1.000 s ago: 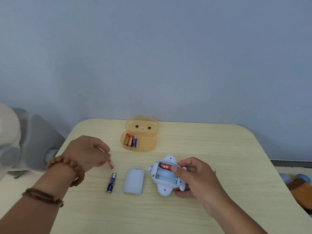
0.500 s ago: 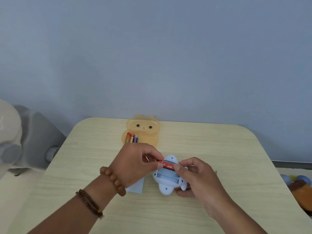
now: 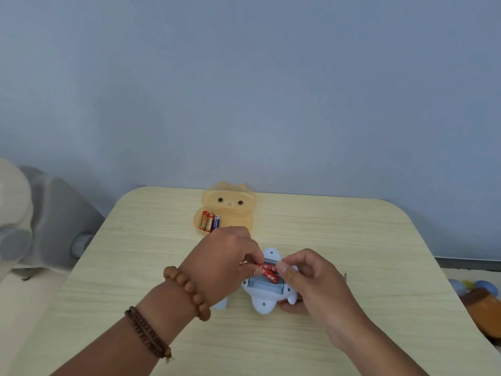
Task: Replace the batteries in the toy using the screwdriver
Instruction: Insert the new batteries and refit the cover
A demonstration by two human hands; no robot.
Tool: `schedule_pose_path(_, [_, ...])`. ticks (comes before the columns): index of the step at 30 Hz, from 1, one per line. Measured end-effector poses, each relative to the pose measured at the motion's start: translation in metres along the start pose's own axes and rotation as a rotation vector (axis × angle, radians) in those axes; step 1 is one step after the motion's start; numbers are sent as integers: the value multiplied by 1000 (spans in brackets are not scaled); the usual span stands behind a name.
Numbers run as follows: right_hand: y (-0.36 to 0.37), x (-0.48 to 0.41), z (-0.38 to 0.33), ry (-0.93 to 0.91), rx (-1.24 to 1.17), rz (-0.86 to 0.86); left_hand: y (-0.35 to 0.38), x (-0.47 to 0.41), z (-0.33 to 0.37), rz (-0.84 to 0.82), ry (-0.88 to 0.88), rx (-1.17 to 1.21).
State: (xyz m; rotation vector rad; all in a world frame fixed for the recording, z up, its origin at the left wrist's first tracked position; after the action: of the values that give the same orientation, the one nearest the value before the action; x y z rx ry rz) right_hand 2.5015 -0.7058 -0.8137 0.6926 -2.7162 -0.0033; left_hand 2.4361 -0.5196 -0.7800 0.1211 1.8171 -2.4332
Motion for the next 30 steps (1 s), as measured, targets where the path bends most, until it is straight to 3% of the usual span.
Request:
schedule_pose_path(11, [0, -1, 3, -20, 88, 5, 8, 4, 8, -67, -109, -135])
schedule_pose_path(19, [2, -3, -3, 111, 58, 13, 21, 3, 1, -77, -173, 19])
schedule_pose_path(23, [1, -6, -4, 150, 35, 31, 14, 3, -3, -9, -305, 260])
schedule_pose_path(26, [0, -7, -7, 159, 28, 7, 14, 4, -8, -126, -430, 366])
schedule_pose_path(30, [-1, -9, -10, 170, 49, -48, 20, 5, -8, -204, -437, 320])
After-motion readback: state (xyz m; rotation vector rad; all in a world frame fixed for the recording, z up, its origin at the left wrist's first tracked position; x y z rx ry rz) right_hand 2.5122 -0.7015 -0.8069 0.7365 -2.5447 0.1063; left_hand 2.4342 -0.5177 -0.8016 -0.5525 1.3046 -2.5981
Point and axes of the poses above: each hand's wrist, its own x-axis away from the middle knuckle, its own y-axis out of the palm, z = x × y, the point moved 1 cm from there along -x, towards the middle knuckle, and after that the axes turned 14 degrees about -x, right-handed, at the moved point
